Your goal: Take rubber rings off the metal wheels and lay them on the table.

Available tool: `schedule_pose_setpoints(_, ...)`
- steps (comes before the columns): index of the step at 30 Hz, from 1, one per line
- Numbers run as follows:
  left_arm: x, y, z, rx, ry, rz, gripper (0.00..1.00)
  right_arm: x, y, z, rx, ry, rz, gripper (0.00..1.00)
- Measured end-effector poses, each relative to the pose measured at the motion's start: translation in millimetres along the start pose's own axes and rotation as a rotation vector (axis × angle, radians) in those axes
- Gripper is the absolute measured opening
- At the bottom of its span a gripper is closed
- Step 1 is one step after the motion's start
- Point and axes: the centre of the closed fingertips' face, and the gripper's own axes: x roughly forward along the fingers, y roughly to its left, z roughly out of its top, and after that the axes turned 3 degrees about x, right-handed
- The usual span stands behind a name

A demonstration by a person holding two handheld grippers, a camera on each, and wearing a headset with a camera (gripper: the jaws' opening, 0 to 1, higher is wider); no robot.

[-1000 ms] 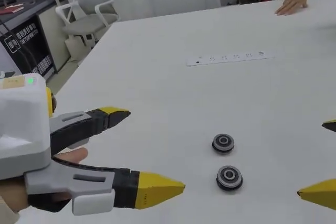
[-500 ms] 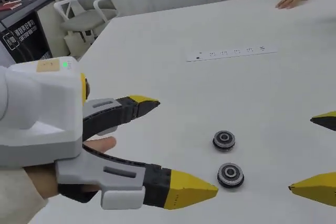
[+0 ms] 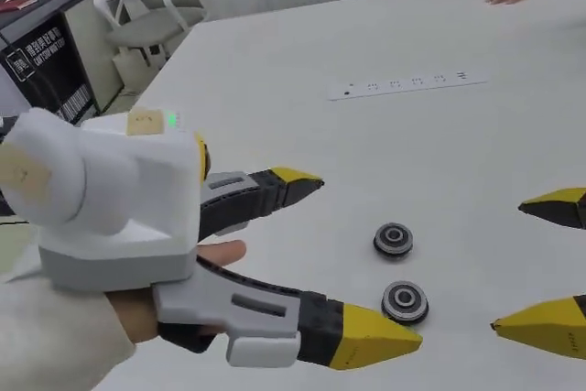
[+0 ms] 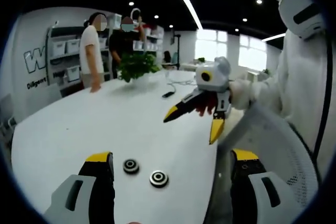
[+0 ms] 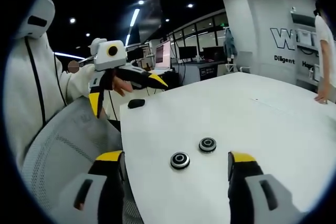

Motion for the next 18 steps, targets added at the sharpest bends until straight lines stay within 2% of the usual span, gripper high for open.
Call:
schedule_pose_setpoints(4, 5.3, 2.2, -0.3, 0.018, -0.033, 0.004, 0.90, 2.0, 0.2, 0.0, -0.007, 0.000, 0.012, 0.74)
schedule_pose_setpoints(8, 11.5, 2.2, -5.6, 0.000, -0.034, -0.007, 0.89, 3.5, -0.3, 0.6, -0.010, -0.008, 0.024, 0.71)
schedule_pose_setpoints(16, 23.0, 4.3, -17.9, 0.003, -0.026, -0.021, 0.84, 7.1, 0.1, -1.2, 0.007, -0.039, 0.075, 0.64)
schedule_pose_setpoints(18, 26.8, 4.7, -24.2, -0.004, -0.017, -0.023, 0.82, 8.7, -1.2, -2.7, 0.011, -0.038, 0.079, 0.63)
